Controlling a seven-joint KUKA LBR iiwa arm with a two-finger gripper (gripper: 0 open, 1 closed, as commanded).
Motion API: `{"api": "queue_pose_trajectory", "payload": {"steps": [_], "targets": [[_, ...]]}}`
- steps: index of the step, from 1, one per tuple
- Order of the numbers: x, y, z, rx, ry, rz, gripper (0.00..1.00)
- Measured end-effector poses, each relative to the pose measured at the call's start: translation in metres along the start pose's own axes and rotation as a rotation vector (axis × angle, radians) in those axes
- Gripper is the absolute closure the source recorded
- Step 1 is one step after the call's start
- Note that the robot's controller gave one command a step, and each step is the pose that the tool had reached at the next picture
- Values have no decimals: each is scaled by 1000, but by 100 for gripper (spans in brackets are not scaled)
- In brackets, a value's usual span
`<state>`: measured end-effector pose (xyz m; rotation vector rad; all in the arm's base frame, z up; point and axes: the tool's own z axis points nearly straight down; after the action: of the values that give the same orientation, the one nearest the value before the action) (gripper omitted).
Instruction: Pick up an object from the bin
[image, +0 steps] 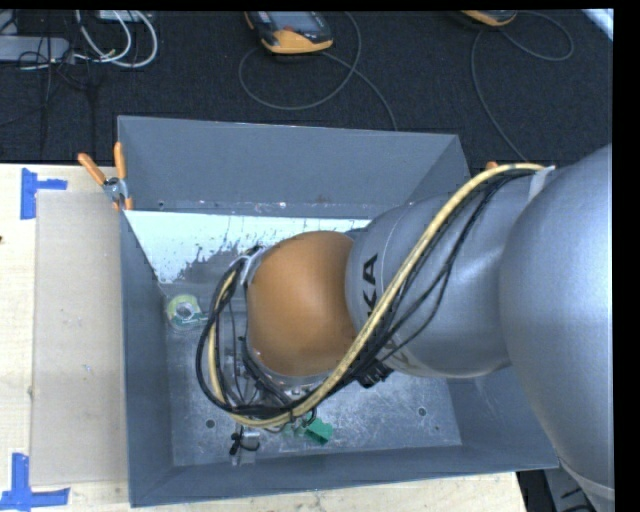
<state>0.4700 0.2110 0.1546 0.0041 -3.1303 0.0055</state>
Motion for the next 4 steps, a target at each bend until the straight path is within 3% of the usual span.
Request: {"api": "queue_pose_trajectory", "payload": {"steps": [1,2,3,4], "targets": [[-2,-1,-4,-2,-7,5,0],[-24,-71,73,0,-2,-69,0],[-11,-85,41,0,1,-209,0],[-13,-113,41,0,-2,-174,0]]}}
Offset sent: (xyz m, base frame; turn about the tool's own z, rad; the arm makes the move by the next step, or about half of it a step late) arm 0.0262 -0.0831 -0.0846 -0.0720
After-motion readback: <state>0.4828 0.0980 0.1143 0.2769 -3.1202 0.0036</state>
